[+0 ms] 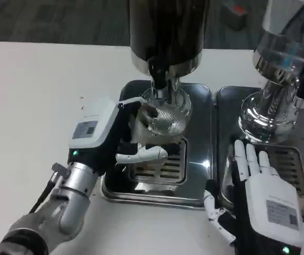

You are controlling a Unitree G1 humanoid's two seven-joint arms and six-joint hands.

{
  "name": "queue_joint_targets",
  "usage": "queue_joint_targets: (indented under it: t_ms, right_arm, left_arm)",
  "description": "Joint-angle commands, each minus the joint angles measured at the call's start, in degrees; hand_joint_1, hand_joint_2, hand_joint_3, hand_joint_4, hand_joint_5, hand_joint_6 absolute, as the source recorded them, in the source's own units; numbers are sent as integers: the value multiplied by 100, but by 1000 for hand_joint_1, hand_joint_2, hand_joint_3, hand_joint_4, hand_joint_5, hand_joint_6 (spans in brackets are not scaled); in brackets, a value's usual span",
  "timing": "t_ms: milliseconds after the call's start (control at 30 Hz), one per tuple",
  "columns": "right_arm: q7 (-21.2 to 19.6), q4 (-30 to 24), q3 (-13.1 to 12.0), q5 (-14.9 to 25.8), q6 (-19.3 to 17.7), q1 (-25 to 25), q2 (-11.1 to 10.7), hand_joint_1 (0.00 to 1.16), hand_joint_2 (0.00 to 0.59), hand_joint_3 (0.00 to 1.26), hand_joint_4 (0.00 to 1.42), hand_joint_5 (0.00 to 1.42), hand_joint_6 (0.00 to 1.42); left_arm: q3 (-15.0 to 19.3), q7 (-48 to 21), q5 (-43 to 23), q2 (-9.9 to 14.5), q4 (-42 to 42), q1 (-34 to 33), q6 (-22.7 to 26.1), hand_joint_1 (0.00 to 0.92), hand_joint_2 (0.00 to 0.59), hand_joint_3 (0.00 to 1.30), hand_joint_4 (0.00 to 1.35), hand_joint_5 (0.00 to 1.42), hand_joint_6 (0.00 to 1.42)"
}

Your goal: Grasp the cup under the faucet to collect the drink, then remove the cup.

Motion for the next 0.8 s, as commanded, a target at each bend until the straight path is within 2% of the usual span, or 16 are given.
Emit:
queue_joint_targets:
  t_ms: [33, 333, 600, 800]
  right_arm:
    - [-37, 52, -38, 95, -45, -47, -27, 327, 511, 0, 0, 0, 113]
    - [-51, 42, -21, 114, -33, -53, -60, 327, 511, 0, 0, 0, 113]
    - [-45, 47, -11, 131, -33, -91, -53, 327, 511, 0, 0, 0, 113]
    - [-53, 57, -15, 160, -15, -82, -42, 327, 511, 0, 0, 0, 113]
  left_arm:
    - [-107, 198, 83, 162, 13, 277, -30, 484, 43, 691, 835, 1028, 1008]
    - [-252, 422, 95, 155, 13, 402, 8, 475, 35, 684, 824, 1028, 1008]
    - [-371, 470, 139, -236, 24, 225, 260, 467, 36, 683, 824, 1016, 1003]
    - [-552, 717, 222, -41, 33, 426, 241, 466, 36, 681, 824, 1011, 1000]
